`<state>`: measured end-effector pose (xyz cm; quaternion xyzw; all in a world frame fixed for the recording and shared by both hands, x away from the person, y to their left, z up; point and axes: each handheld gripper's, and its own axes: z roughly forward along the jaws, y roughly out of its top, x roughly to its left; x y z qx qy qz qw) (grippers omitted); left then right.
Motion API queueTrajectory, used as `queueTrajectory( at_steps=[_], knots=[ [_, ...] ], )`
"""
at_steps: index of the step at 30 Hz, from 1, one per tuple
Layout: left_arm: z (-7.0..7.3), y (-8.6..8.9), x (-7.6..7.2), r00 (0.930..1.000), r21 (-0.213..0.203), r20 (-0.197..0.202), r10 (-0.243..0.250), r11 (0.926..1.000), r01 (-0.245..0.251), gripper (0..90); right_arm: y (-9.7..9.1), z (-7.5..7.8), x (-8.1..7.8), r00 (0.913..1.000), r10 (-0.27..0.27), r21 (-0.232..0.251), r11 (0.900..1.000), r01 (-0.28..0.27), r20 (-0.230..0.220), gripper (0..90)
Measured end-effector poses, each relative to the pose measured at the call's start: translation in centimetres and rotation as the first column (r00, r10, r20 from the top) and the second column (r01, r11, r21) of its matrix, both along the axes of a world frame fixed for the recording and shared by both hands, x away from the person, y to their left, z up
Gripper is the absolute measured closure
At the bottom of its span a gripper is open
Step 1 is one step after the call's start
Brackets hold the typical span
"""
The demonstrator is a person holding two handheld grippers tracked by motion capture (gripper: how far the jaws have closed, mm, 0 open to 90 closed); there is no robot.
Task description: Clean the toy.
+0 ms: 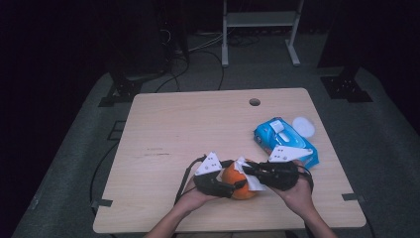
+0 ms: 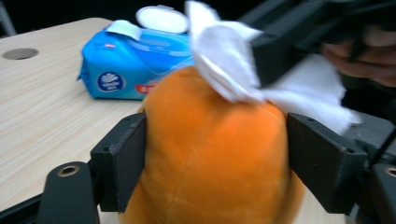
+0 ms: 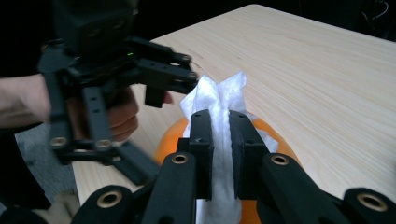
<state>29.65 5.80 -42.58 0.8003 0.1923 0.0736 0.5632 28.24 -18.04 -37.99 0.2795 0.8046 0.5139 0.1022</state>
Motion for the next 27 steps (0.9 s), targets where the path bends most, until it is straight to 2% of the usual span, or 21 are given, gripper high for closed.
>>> queueTrajectory(
  at_steps=[3,5,7,9,11,12,13,15,16,18,22,23,25,26,27],
  knots=[
    [-0.1,0.1,0.0,0.9976,0.017,0.013,-0.067,0.9976,0.067,20.5,-0.9,-0.3,0.6,0.9995,-0.027,0.013,0.9996,0.027,-0.016,79.8],
    [-0.2,0.1,0.0,0.9962,0.015,0.017,-0.086,0.9962,0.085,19.3,-1.5,-0.4,0.7,0.9992,-0.030,0.018,0.9994,0.030,-0.026,79.7],
    [-0.5,0.2,0.4,0.9973,0.019,0.014,-0.071,0.9973,0.071,15.9,-1.6,-0.5,0.8,0.9990,-0.017,0.020,0.9996,0.018,-0.041,79.7],
    [-1.2,0.3,0.9,0.9994,0.025,0.003,-0.036,0.9991,0.036,8.5,-1.6,-0.6,0.9,0.9987,-0.007,0.021,0.9997,0.008,-0.051,79.7],
    [-1.9,0.1,1.1,0.9992,-0.003,-0.019,-0.036,0.9994,0.036,4.3,-1.5,-0.6,0.9,0.9988,-0.003,0.021,0.9998,0.004,-0.048,79.7],
    [-2.3,-0.2,1.0,0.9989,-0.009,-0.016,-0.043,0.9990,0.043,4.0,-1.4,-0.6,0.9,0.9988,0.001,0.021,0.9998,0.001,-0.048,79.7],
    [-2.5,-0.5,0.9,0.9987,0.006,-0.007,-0.051,0.9987,0.051,4.2,-1.3,-0.7,0.8,0.9988,0.002,0.021,0.9998,-0.001,-0.049,79.6],
    [-2.5,-0.9,0.4,0.9989,0.033,0.028,-0.038,0.9988,0.037,9.0,-1.2,-0.7,0.7,0.9986,0.006,0.017,0.9998,-0.005,-0.053,79.6],
    [-2.2,-0.8,0.2,0.9993,0.038,0.029,-0.025,0.9990,0.024,16.6,-1.1,-0.7,0.6,0.9989,0.001,0.013,0.9999,-0.001,-0.047,79.6],
    [-1.3,-0.5,0.1,0.9990,0.042,0.040,-0.018,0.9990,0.017,25.8,-1.3,-0.4,0.6,0.9991,-0.001,0.025,0.9997,0.002,-0.042,79.7],
    [0.3,0.4,-0.1,0.9986,0.035,0.032,-0.042,0.9986,0.041,29.1,-1.4,0.6,0.2,0.9998,0.021,0.063,0.9978,-0.021,-0.001,79.6],
    [0.2,0.5,0.0,0.9993,0.062,0.014,-0.035,0.9975,0.034,29.2,-1.3,0.7,0.2,0.9997,0.023,0.067,0.9975,-0.022,-0.001,79.6],
    [-0.6,0.5,0.1,0.9997,0.107,0.004,-0.023,0.9940,0.022,28.7,-1.1,0.3,0.3,0.9999,-0.004,0.013,0.9999,0.003,0.016,79.6],
    [-0.9,0.7,0.3,0.9998,0.080,-0.010,-0.016,0.9966,0.016,28.5,-1.0,-0.2,0.5,0.9992,-0.027,-0.025,0.9993,0.028,0.031,79.5],
    [-1.0,0.7,0.5,0.9997,0.079,-0.024,-0.003,0.9969,0.005,28.1,-1.3,-0.7,0.8,0.9992,-0.034,-0.023,0.9991,0.035,0.023,79.5]
  ],
)
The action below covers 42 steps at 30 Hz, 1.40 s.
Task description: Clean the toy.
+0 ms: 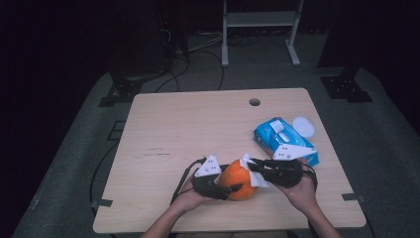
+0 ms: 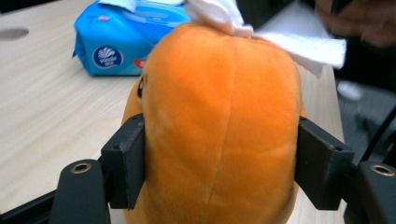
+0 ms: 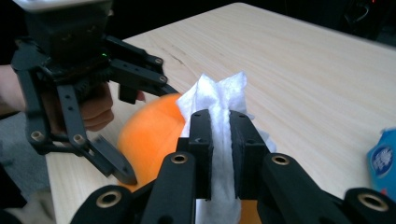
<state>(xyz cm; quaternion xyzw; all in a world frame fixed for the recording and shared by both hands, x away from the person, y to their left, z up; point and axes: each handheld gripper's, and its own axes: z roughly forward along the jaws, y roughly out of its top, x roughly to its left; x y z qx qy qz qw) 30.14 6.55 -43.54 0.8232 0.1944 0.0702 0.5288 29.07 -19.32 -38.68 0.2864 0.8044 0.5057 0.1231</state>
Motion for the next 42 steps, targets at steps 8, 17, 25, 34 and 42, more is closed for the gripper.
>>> queueTrajectory(
  at_steps=[8,17,25,34,42],
  knots=[
    [-0.6,-0.5,0.0,0.9974,-0.020,0.067,-0.027,0.9994,0.029,10.4,-1.5,-1.5,1.3,0.9966,-0.045,0.045,0.9978,0.048,-0.069,79.4],
    [-0.6,-0.1,0.4,0.9992,-0.035,0.016,0.036,0.9988,-0.035,22.0,-1.3,-0.6,0.6,0.9992,-0.034,0.009,0.9994,0.034,-0.019,80.0],
    [-0.6,-0.4,0.4,0.9951,-0.036,-0.013,0.098,0.9945,-0.099,21.8,0.5,0.4,-0.8,0.9994,0.022,-0.010,0.9997,-0.022,0.028,80.0],
    [-0.7,-2.0,-1.3,0.9931,0.027,0.104,0.055,0.9980,-0.058,21.9,1.2,1.0,-1.1,0.9973,0.021,-0.040,0.9990,-0.018,0.070,79.9],
    [-0.9,-1.0,-0.3,0.9970,-0.026,0.037,0.068,0.9974,-0.067,21.4,-1.5,-0.1,0.0,0.9989,-0.042,-0.046,0.9980,0.043,0.019,80.2]
  ],
)
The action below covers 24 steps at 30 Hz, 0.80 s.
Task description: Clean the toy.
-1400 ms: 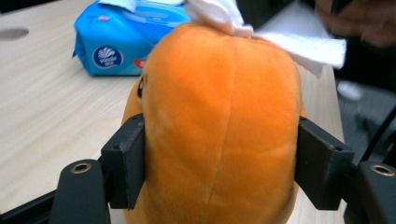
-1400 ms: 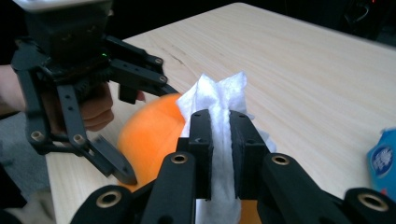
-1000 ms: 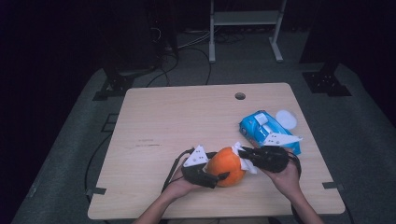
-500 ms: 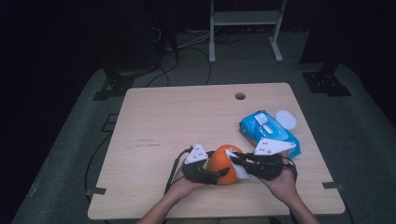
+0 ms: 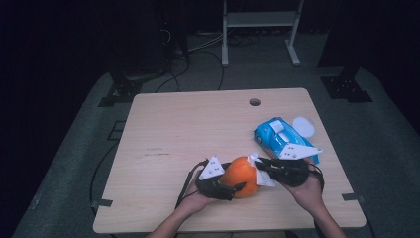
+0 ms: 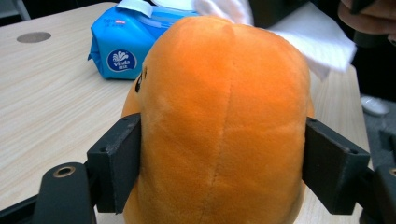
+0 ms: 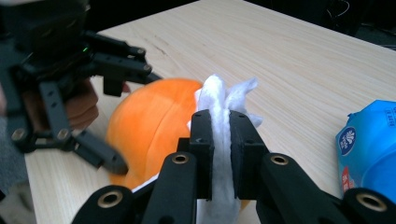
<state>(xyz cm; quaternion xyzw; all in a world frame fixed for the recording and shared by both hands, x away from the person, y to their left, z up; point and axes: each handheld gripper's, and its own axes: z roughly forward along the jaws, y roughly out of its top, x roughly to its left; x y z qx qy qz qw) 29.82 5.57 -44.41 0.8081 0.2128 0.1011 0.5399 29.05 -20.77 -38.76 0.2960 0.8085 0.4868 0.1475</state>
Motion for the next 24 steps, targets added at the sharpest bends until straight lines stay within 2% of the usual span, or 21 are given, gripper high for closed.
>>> queueTrajectory(
  at_steps=[4,7,12,16,20,24],
  knots=[
    [0.0,0.2,0.2,0.9996,-0.019,-0.025,0.016,0.9997,-0.016,21.4,0.6,0.4,-0.6,0.9995,0.026,-0.025,0.9993,-0.026,0.018,80.3],
    [0.0,0.1,0.1,0.9990,-0.011,-0.026,0.035,0.9993,-0.035,21.1,1.5,0.7,-1.3,0.9977,0.063,-0.040,0.9973,-0.062,0.025,80.3],
    [0.0,-1.2,-1.2,0.9980,0.046,0.060,0.022,0.9986,-0.025,19.9,3.5,1.2,-2.3,0.9899,0.131,-0.080,0.9887,-0.127,0.054,80.4],
    [-0.1,-1.9,-2.0,0.9922,0.087,0.125,-0.003,0.9962,-0.008,20.6,3.9,1.4,-2.2,0.9899,0.124,-0.092,0.9888,-0.118,0.068,80.4],
    [-0.1,-1.6,-1.6,0.9946,0.065,0.104,-0.005,0.9979,-0.002,20.8,2.2,1.5,-1.3,0.9956,0.062,-0.097,0.9938,-0.055,0.070,80.3],
    [-0.1,-1.2,-1.1,0.9972,0.042,0.075,0.007,0.9991,-0.010,20.6,0.6,1.2,-0.7,0.9988,0.036,-0.097,0.9948,-0.032,0.034,80.3]
  ],
)
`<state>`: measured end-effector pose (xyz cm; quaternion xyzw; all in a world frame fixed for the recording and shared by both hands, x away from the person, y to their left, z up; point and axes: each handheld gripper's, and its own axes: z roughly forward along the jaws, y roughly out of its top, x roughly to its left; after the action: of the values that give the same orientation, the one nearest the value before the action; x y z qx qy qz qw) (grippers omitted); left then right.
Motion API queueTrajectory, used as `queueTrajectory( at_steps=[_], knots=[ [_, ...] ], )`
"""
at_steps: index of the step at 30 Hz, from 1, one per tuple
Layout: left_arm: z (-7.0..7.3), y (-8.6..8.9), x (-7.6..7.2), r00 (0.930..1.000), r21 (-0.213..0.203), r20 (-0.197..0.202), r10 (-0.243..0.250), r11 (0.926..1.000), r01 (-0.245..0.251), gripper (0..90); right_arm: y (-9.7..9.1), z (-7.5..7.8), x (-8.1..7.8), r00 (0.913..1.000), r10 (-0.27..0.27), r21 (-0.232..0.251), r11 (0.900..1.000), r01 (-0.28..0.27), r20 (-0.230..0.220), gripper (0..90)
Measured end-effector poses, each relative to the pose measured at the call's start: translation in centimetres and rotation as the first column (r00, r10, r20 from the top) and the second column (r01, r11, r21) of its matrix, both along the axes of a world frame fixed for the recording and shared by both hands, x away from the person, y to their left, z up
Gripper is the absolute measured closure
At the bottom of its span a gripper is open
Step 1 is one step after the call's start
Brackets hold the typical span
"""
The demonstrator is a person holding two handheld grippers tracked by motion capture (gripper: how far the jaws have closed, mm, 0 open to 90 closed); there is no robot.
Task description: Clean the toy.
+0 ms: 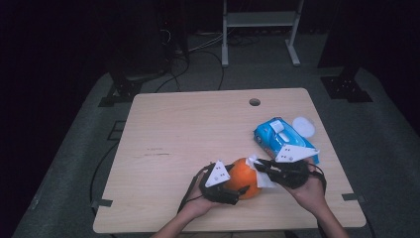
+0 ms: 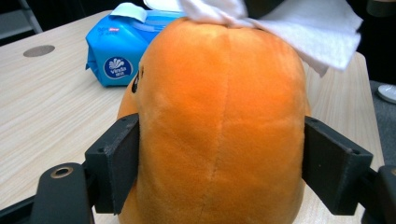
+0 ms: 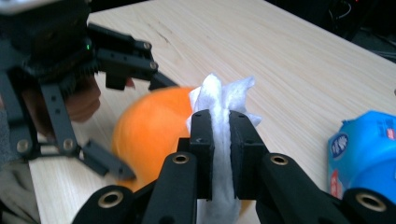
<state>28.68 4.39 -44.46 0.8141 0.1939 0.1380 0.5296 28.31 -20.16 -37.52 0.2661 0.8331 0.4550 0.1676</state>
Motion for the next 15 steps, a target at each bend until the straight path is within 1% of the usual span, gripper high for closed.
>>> queueTrajectory(
  at_steps=[2,5,7,10,11,13,14,15],
  knots=[
    [0.0,0.2,0.2,0.9999,-0.009,-0.013,0.005,1.0000,-0.005,20.5,0.0,0.0,-0.2,1.0000,0.005,-0.007,1.0000,-0.005,-0.004,80.4],
    [0.0,0.1,0.2,0.9991,-0.018,-0.033,0.026,0.9995,-0.027,20.0,1.0,0.3,-0.9,0.9988,0.048,-0.013,0.9988,-0.048,-0.006,80.6],
    [0.0,-0.1,0.0,0.9994,-0.007,-0.017,0.029,0.9995,-0.029,19.9,2.0,0.4,-1.4,0.9966,0.082,-0.029,0.9962,-0.082,0.001,80.6],
    [-0.1,-0.8,-0.8,0.9993,0.026,0.033,0.014,0.9996,-0.015,19.8,3.4,0.3,-1.6,0.9937,0.112,-0.037,0.9931,-0.111,0.011,80.6],
    [-0.2,-1.1,-1.1,0.9986,0.033,0.051,0.008,0.9994,-0.010,19.8,3.5,0.3,-1.6,0.9934,0.114,-0.034,0.9930,-0.113,0.014,80.6],
    [-0.2,-1.4,-1.5,0.9972,0.046,0.075,0.001,0.9989,-0.005,19.7,3.4,0.3,-1.3,0.9951,0.096,-0.022,0.9952,-0.095,0.026,80.3],
    [-0.3,-1.4,-1.5,0.9968,0.048,0.080,-0.005,0.9988,0.001,19.7,3.1,0.3,-1.1,0.9961,0.086,-0.015,0.9962,-0.085,0.022,80.2],
    [-0.3,-1.4,-1.5,0.9970,0.044,0.077,-0.008,0.9990,0.005,19.7,2.7,0.3,-0.9,0.9972,0.071,-0.011,0.9974,-0.071,0.023,80.2]
  ],
)
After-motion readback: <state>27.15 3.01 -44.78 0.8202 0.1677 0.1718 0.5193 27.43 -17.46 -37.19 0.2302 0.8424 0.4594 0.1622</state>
